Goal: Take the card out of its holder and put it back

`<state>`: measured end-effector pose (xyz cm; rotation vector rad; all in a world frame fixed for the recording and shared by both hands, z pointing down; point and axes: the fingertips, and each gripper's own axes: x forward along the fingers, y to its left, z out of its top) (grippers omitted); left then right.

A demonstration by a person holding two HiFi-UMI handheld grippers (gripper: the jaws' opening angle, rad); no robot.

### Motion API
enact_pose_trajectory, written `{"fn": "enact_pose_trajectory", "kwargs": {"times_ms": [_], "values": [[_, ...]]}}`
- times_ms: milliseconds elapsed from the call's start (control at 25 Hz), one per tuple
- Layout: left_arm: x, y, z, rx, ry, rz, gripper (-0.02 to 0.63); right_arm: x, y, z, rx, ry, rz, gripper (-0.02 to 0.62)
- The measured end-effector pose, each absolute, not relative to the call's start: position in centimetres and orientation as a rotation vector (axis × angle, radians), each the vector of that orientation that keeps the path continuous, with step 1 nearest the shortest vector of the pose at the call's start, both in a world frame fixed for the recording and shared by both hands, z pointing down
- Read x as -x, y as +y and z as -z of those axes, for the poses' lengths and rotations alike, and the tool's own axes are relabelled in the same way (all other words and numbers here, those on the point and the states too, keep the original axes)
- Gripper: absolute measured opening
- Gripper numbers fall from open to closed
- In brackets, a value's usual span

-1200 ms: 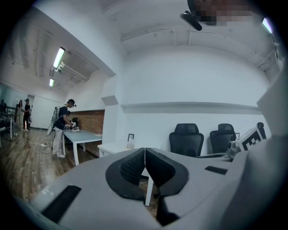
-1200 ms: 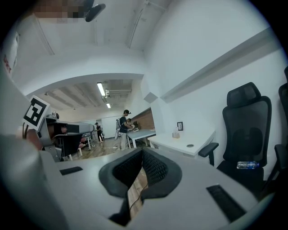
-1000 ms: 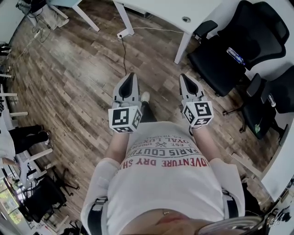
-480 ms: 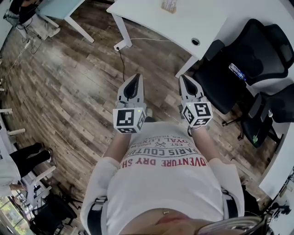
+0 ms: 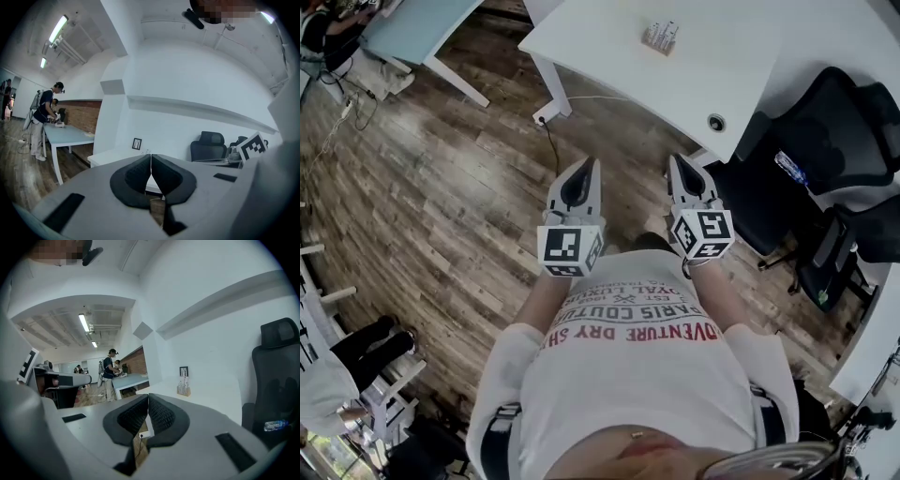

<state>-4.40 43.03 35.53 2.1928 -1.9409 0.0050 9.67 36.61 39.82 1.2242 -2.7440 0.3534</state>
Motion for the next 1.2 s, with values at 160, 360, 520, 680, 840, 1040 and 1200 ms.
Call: {"fn": "enact_pose_trajectory", "kwargs": {"times_ms": [160, 360, 520, 680, 840, 1040, 1200], "values": [[6.0, 40.5, -36.7, -2.148, -1.944, -0.014, 0.026, -8.5, 33.3, -40.5, -1.213, -2.733, -0.371, 0.025], [7.8, 36.1, -37.7, -2.085, -1.98, -0.012, 0.026, -6.6, 28.5, -41.1, -1.165, -2.748, -0.393, 0.025], [8.1, 30.7, -38.1, -2.064, -1.977, -0.014, 0.026, -5.3, 23.4, -41.4, -1.124, -2.77, -0.411, 0.025], [9.4, 25.2, -37.3, -2.049, -2.001, -0.034, 0.026, -4.4, 18.2, -41.4, -1.088, -2.78, -0.432, 0.025], [10.5, 19.4, -36.3, -2.044, -2.038, -0.03, 0.026, -4.0, 12.6, -41.0, -1.063, -2.808, -0.453, 0.025], [10.2, 13.0, -36.9, -2.066, -2.031, -0.058, 0.026, -4.4, 6.5, -41.2, -1.075, -2.857, -0.507, 0.025], [9.6, 10.0, -37.2, -2.089, -2.006, -0.09, 0.026, -5.2, 3.9, -41.6, -1.101, -2.862, -0.551, 0.025]]}}
